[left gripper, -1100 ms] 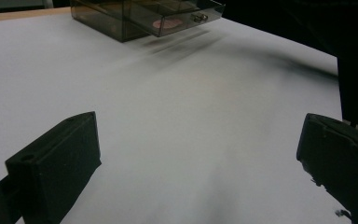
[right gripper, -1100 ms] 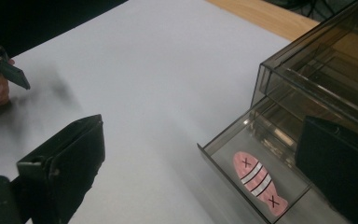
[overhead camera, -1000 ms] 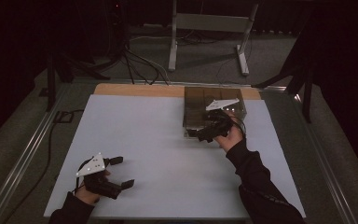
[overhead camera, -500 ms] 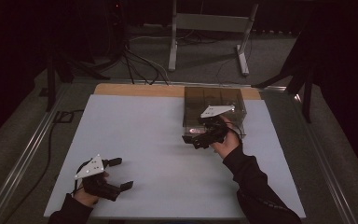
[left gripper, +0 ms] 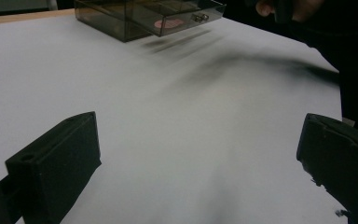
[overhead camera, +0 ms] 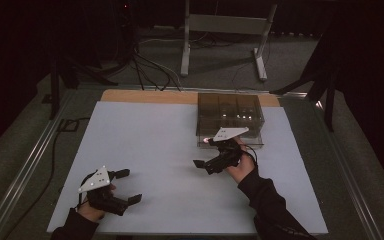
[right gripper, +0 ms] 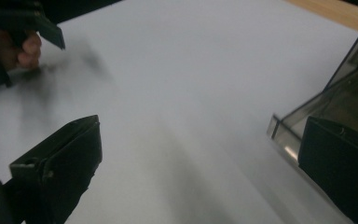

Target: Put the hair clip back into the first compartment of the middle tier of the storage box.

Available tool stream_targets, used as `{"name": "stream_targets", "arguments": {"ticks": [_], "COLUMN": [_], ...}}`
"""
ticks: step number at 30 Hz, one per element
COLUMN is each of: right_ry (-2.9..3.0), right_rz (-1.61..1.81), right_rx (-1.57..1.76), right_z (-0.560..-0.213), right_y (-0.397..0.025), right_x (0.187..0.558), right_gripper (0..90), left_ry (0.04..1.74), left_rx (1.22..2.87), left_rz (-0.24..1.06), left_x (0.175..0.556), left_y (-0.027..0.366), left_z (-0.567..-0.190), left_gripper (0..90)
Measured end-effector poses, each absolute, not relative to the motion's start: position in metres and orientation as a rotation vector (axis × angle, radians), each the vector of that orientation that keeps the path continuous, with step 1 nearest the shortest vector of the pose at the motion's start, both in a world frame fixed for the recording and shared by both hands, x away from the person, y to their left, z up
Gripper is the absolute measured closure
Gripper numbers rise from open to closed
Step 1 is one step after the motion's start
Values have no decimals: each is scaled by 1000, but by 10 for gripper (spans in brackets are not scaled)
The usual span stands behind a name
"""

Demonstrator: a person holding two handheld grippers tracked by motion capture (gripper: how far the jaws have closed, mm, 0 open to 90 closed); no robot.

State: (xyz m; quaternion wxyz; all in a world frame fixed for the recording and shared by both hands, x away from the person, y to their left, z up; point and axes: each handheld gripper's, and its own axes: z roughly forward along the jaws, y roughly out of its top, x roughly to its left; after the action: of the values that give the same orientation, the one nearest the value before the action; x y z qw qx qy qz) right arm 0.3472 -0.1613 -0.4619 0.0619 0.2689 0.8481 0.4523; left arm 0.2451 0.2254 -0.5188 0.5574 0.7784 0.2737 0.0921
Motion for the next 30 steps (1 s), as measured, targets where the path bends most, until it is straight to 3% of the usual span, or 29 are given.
{"name": "stream_targets", "arguments": {"ticks": [10,30], "right_ry": [2592,2597], "right_rz": [1311,1277], "right_rx": [831,867], "right_z": [-493,-520], "right_y": [-168,-203], "right_x": [334,310], "right_gripper": [0,0], "left_ry": [645,645], "left_rx": [1837,1836], "left_rz": [213,211], "left_x": [245,246], "left_y": [226,227], "left_z": [-519,-519], "left_gripper": [4,4]}}
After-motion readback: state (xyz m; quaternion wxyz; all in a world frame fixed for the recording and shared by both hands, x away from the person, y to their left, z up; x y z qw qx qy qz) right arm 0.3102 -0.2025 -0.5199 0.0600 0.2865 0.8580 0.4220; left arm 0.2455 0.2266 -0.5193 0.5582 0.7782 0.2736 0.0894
